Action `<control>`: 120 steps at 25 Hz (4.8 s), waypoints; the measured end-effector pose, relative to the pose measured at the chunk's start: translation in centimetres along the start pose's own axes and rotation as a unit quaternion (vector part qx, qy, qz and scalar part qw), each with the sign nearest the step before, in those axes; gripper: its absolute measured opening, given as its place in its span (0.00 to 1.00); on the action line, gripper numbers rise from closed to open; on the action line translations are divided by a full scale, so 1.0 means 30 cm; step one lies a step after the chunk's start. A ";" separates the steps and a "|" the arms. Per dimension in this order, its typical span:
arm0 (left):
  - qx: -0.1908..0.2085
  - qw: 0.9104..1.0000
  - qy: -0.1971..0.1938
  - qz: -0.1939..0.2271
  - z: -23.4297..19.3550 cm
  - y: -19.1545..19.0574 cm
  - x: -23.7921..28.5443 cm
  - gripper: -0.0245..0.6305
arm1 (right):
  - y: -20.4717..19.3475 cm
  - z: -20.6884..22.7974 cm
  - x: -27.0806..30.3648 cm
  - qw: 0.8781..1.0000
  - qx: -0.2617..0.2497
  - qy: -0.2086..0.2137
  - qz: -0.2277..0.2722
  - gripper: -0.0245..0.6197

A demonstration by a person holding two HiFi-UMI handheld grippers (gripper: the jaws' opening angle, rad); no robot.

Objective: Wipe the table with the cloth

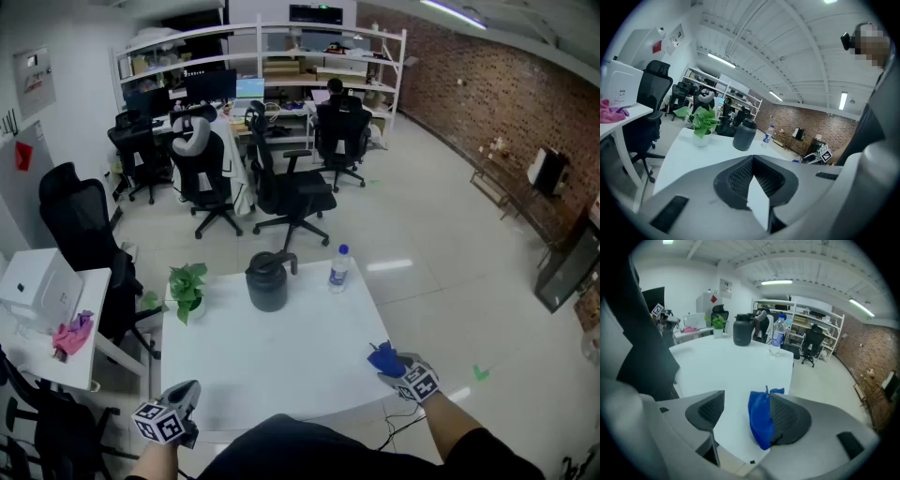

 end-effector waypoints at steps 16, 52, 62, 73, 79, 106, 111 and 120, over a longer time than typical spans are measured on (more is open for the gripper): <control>0.010 0.999 0.034 -0.023 0.040 0.017 0.008 0.04 | -0.049 0.194 0.170 0.993 -0.053 0.026 -0.106 0.34; -0.013 0.994 0.070 -0.085 -0.150 -0.073 0.719 0.04 | 0.820 -0.255 1.114 0.995 -0.072 0.053 -0.048 0.23; -0.005 0.993 0.076 -0.085 -0.166 -0.050 0.704 0.04 | 0.836 -0.320 0.979 0.996 -0.067 0.062 -0.026 0.23; -0.021 0.993 0.076 -0.087 -0.169 -0.060 0.711 0.04 | 0.799 -0.284 1.097 0.995 -0.066 0.056 -0.052 0.23; -0.018 0.993 0.079 -0.084 -0.167 -0.054 0.683 0.04 | 0.868 -0.244 1.118 0.993 -0.090 0.050 -0.061 0.23; 0.004 0.993 0.081 -0.086 -0.164 -0.034 0.609 0.04 | 0.697 -0.159 0.815 0.998 0.007 0.058 0.026 0.22; 0.011 0.993 0.078 -0.091 -0.125 -0.022 0.581 0.04 | 0.421 0.081 0.505 0.999 0.035 -0.027 -0.010 0.22; 0.023 0.991 0.089 -0.097 -0.070 -0.016 0.576 0.04 | 0.037 0.353 0.242 0.990 0.080 -0.098 -0.069 0.24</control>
Point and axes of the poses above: the fingertips, and each gripper's own axes: x forward along the fingers, z to its right, y out of its top, the point moved 8 cm from there along -x, backward along the fingers, and after that the axes turned 10 degrees about y, right-handed, at the moved point
